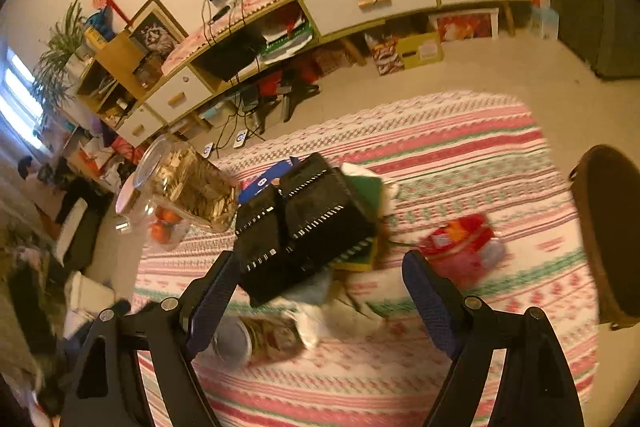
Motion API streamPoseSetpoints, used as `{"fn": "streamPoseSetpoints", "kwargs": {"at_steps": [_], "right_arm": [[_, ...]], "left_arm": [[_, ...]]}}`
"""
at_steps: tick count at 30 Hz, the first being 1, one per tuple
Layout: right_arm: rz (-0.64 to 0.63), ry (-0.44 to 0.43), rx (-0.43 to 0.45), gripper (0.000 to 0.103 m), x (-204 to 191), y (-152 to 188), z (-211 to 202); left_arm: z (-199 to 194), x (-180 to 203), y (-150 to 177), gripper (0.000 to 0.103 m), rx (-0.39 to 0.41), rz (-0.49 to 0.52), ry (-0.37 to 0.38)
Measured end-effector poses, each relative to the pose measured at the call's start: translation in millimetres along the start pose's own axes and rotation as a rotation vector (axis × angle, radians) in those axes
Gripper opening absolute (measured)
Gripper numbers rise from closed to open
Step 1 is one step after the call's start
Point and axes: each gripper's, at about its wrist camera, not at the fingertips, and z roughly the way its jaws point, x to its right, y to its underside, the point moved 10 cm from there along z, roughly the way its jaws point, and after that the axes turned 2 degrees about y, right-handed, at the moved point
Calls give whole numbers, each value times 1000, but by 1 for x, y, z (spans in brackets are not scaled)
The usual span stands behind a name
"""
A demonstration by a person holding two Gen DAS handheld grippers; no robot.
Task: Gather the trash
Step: 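Grasp the black plastic tray with right tool while left tool returns to the table, then position left tool around the light blue milk carton while right tool holds the tray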
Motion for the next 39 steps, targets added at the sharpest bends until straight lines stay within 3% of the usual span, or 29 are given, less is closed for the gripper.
{"fn": "streamPoseSetpoints", "kwargs": {"at_steps": [6,8,16,26,28,34,39], "right_arm": [[107,-16,-46,82,3,0,25],[138,-19,-57,66,5,1,29],[195,-195,-31,38,-3,2,5],[154,-295,84,38,11,-5,-76],[149,-279,121,38,22,-7,-94],[105,-107,240,38,76,-2,-140],[98,-50,268,38,114,11,-158]], "left_arm": [[-4,4,2,103,-6,3,32],[-5,4,1,103,-3,-2,38],[-5,3,2,103,-5,-12,39],[-1,7,4,103,-5,15,23],[0,11,5,103,-6,22,24],[5,35,2,103,-7,89,38],[22,74,-2,103,-62,278,69]]}}
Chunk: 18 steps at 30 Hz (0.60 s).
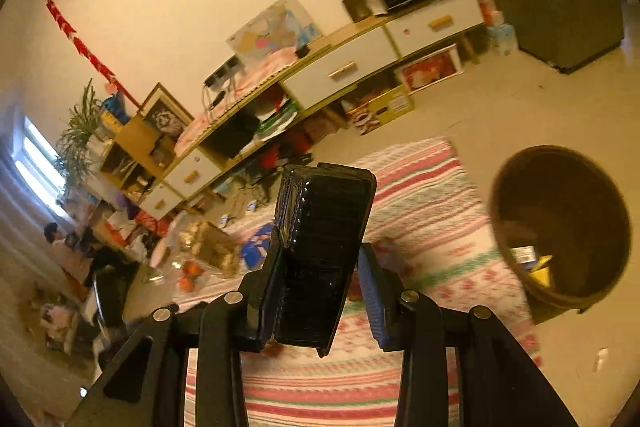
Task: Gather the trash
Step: 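Position left tool around the light blue milk carton while right tool holds the tray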
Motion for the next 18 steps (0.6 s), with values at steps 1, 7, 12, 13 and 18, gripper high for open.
{"fn": "streamPoseSetpoints", "kwargs": {"at_steps": [1,7,12,13,18], "right_arm": [[-5,15,5,38,7,0,-3],[29,21,-4,38,37,-4,-14],[47,39,-24,38,60,0,-17],[47,42,-26,38,62,1,-18],[51,54,-34,38,76,2,-22]], "left_arm": [[4,4,-2,103,-15,22,-1],[28,21,-22,103,-106,28,-73],[42,44,-22,103,-114,218,-232],[44,48,-20,103,-118,245,-261],[50,62,-25,103,-115,274,-359]]}}
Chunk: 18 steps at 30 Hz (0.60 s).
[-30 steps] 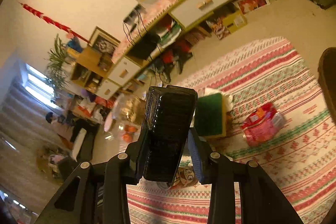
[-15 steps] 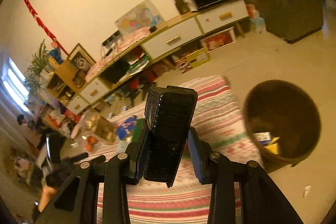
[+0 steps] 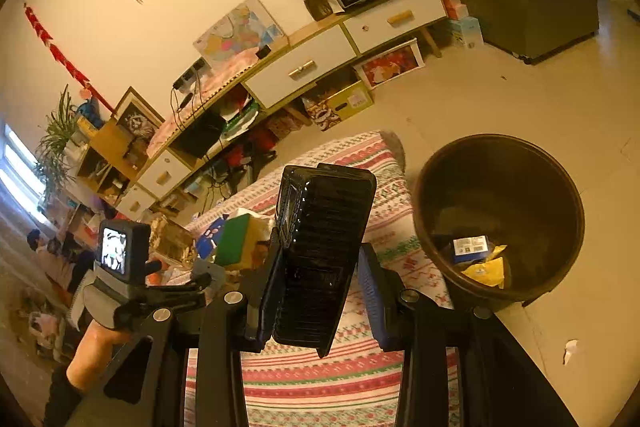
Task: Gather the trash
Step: 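Position left tool around the light blue milk carton while right tool holds the tray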
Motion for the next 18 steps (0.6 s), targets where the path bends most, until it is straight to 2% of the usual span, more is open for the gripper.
{"fn": "streamPoseSetpoints", "kwargs": {"at_steps": [5,9,11,12,13,15,17,18], "right_arm": [[21,-1,11,38,9,-4,-7],[27,7,10,38,14,-5,-7],[28,15,10,38,18,-5,-8],[29,16,10,38,19,-5,-9],[31,16,10,38,21,-4,-10],[35,16,13,38,23,-4,-13],[37,19,16,38,26,-4,-15],[39,20,17,38,26,-4,-16]], "left_arm": [[-5,13,-9,103,12,10,-82],[1,16,-8,101,-14,56,-179],[3,15,-6,92,-17,85,-216],[3,14,-6,83,-13,94,-221],[4,14,-4,74,-13,96,-215],[4,13,-3,66,-20,85,-176],[1,13,-2,51,-17,80,-130],[-2,12,-3,49,-15,83,-134]]}}
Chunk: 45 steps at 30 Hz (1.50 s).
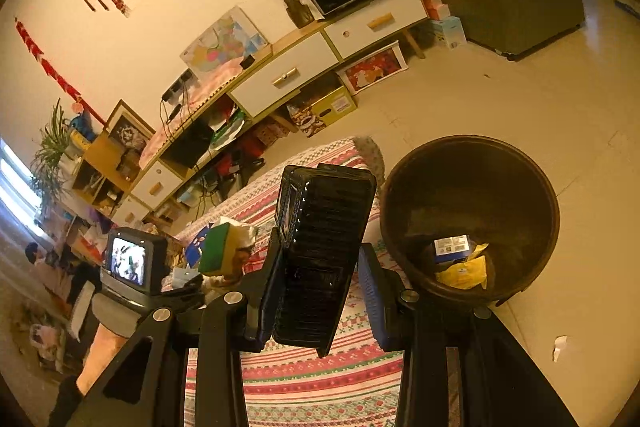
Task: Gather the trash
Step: 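Position left tool around the light blue milk carton while right tool holds the tray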
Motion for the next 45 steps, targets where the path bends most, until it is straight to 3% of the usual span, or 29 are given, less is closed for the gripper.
{"fn": "streamPoseSetpoints", "kwargs": {"at_steps": [1,2,3,9,11,12,13,15,19,24,29,35,45], "right_arm": [[2,1,2,38,0,0,-2],[3,1,4,38,1,0,-3],[5,1,6,38,1,0,-4],[5,-3,13,38,1,1,-9],[6,-5,12,38,1,1,-8],[6,-5,11,38,2,1,-8],[6,-4,11,38,1,2,-8],[4,-3,10,38,2,2,-7],[13,-7,2,38,3,4,-7],[21,-4,-14,38,2,4,-2],[26,-4,-31,38,-1,4,5],[37,-8,-41,38,1,4,7],[79,-17,-60,38,5,6,20]], "left_arm": [[-2,-2,-1,48,8,6,-8],[-4,-3,-2,35,13,15,-10],[-4,-4,0,5,9,23,-5],[-8,-23,7,5,18,-64,117],[-11,-31,8,13,26,-105,177],[-10,-34,10,29,17,-125,205],[-10,-40,12,51,-5,-164,255],[-10,-51,13,74,-16,-227,300],[-6,-56,15,78,-49,-282,334],[0,-33,13,78,-32,-61,157],[7,-10,10,78,-41,135,50],[15,4,9,78,-116,291,109],[24,11,10,78,-177,556,44]]}}
